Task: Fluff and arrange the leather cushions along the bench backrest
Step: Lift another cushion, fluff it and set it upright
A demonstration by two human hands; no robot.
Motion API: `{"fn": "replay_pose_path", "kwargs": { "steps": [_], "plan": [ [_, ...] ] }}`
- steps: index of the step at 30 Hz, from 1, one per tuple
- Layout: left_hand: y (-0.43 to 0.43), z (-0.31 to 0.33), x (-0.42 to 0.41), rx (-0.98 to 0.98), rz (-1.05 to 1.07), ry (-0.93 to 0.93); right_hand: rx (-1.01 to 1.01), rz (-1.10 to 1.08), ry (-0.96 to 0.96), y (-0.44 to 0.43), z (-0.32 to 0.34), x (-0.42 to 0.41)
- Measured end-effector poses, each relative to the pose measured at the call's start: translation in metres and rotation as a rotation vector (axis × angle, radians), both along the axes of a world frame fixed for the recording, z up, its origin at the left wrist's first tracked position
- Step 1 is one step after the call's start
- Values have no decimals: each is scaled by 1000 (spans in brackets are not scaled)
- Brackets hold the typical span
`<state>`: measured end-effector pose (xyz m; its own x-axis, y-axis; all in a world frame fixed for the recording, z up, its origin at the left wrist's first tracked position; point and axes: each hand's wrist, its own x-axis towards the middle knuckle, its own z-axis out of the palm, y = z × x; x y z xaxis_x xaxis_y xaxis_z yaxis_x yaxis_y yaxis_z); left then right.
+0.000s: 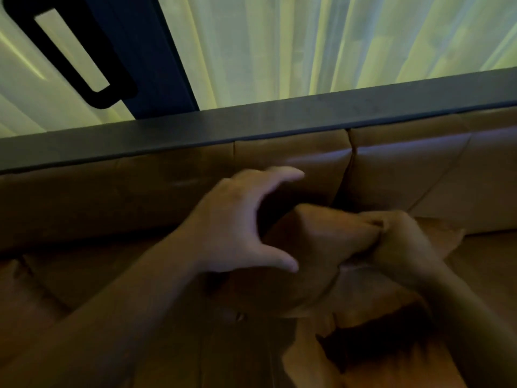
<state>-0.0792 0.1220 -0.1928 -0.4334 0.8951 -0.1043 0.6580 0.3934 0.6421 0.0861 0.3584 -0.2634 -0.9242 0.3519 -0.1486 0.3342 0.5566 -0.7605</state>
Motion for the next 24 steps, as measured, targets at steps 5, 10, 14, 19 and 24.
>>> {"fn": "replay_pose_path", "kwargs": {
  "steps": [5,10,14,19,24],
  "plan": [
    [-28,-64,-7,-350,127,-62,-472,-299,29,41,-29,33],
    [20,-109,-13,-333,90,54,-389,-280,185,25,-22,15],
    [41,-139,-10,-473,8,99,497,17,-84,-20,-47,-26],
    [34,-164,-17,-471,136,95,658,247,-414,-47,-105,-45],
    [37,-160,-17,-399,115,203,762,104,-228,-42,-118,-39]
  ]
}}
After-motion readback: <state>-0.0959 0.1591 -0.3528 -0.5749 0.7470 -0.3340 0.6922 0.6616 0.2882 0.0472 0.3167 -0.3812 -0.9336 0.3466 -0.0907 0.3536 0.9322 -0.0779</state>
